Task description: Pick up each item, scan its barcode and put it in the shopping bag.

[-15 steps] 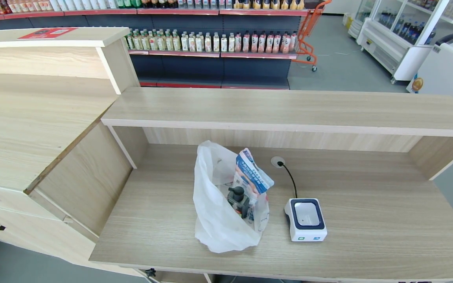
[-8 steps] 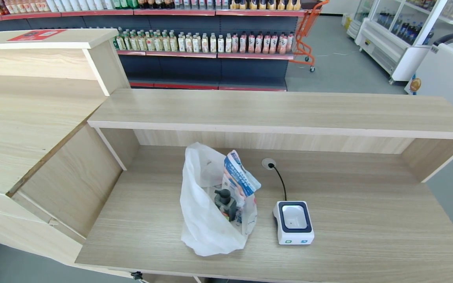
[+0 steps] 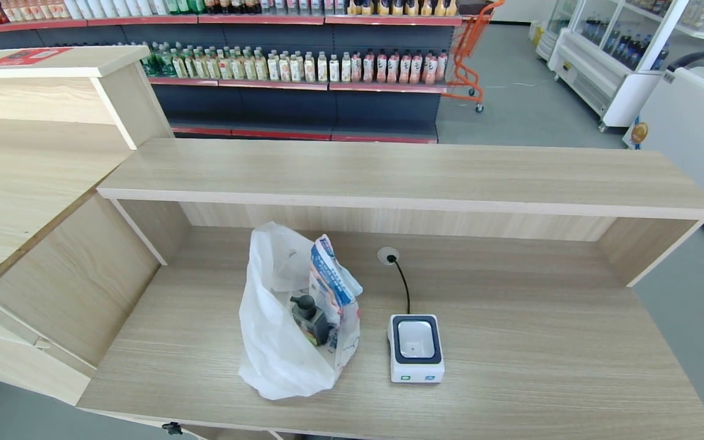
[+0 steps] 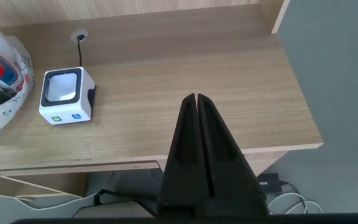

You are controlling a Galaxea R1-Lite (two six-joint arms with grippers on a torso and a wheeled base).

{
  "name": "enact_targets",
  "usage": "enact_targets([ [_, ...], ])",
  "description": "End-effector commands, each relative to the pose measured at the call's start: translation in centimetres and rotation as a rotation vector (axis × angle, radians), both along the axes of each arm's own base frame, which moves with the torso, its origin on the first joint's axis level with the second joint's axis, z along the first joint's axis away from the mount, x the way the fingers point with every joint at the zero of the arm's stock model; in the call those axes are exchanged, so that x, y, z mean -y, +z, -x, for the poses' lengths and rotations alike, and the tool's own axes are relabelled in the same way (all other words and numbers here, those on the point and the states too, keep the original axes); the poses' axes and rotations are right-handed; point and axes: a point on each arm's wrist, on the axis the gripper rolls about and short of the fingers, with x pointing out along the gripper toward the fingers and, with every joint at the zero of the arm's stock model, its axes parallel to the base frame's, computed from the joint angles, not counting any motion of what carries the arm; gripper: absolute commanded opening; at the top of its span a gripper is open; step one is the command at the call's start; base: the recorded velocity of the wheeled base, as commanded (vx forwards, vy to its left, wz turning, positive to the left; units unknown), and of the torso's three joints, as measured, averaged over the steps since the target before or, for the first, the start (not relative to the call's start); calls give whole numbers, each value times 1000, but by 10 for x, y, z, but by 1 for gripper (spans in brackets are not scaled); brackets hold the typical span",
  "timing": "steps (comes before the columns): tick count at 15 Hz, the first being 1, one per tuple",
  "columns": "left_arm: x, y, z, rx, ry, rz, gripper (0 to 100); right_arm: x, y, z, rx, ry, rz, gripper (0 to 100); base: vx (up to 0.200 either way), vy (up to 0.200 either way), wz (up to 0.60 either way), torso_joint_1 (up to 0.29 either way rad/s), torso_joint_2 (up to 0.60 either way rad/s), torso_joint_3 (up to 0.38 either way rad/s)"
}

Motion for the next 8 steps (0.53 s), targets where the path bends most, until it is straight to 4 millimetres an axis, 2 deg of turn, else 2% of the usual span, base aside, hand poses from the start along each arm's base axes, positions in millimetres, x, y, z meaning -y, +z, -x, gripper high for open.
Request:
enact_targets([
  [1, 0, 0, 0, -1, -1, -1, 100, 0, 0, 0, -3, 0, 0, 0, 200, 0, 0, 2, -2, 2],
  [3, 0, 0, 0, -4, -1, -2, 100, 0, 0, 0, -3, 1, 0, 0, 200, 0, 0, -2, 0, 2],
  [8, 0, 0, 0, 1, 0, 3, 100, 0, 0, 0, -3, 0, 0, 0, 0, 0, 0, 0, 0, 0],
])
